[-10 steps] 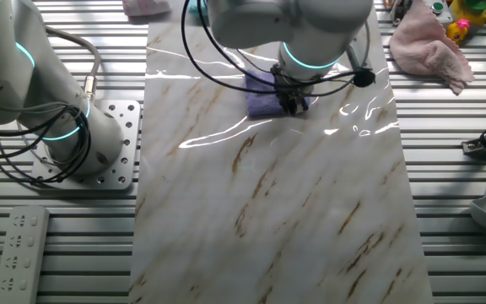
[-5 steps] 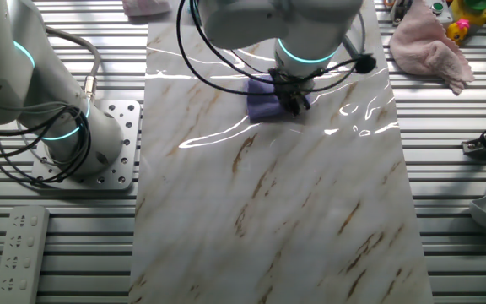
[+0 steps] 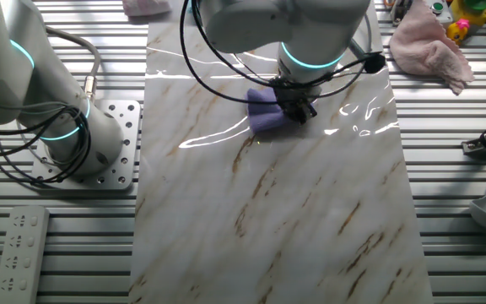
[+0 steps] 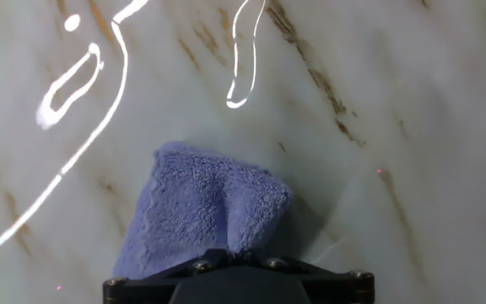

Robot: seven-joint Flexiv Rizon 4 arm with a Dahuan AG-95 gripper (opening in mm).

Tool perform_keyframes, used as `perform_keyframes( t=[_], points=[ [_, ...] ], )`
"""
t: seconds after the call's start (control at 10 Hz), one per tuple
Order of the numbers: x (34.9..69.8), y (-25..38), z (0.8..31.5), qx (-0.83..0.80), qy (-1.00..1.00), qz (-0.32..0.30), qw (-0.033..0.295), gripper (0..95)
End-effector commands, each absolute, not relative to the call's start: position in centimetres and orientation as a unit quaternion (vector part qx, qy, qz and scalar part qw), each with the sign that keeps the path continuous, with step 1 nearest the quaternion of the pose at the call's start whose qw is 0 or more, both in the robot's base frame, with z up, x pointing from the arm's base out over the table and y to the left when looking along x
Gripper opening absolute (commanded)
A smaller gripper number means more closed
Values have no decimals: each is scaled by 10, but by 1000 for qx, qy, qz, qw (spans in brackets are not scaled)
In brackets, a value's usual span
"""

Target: Clean the table with a cloth

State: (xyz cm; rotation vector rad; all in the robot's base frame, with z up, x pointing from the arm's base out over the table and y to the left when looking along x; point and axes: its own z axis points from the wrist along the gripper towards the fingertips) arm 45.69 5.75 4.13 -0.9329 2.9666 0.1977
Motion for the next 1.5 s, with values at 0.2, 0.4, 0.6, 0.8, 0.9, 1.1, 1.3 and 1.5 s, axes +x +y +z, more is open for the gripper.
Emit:
perform_keyframes(
  t=[0.2, 0.4, 0.6, 0.8, 0.9, 1.1, 1.3, 1.5],
  points=[
    [457, 58, 40, -307, 949, 64, 14, 0],
    [457, 58, 40, -297, 953, 63, 17, 0],
    [457, 58, 40, -271, 961, 62, 13, 0],
    [457, 58, 40, -272, 960, 61, 17, 0],
    [457, 58, 40, -275, 959, 61, 18, 0],
    [458, 39, 39, -296, 953, 61, 20, 0],
    [461, 22, 37, -310, 949, 58, 20, 0],
    [464, 7, 34, -324, 945, 51, 18, 0]
  ],
)
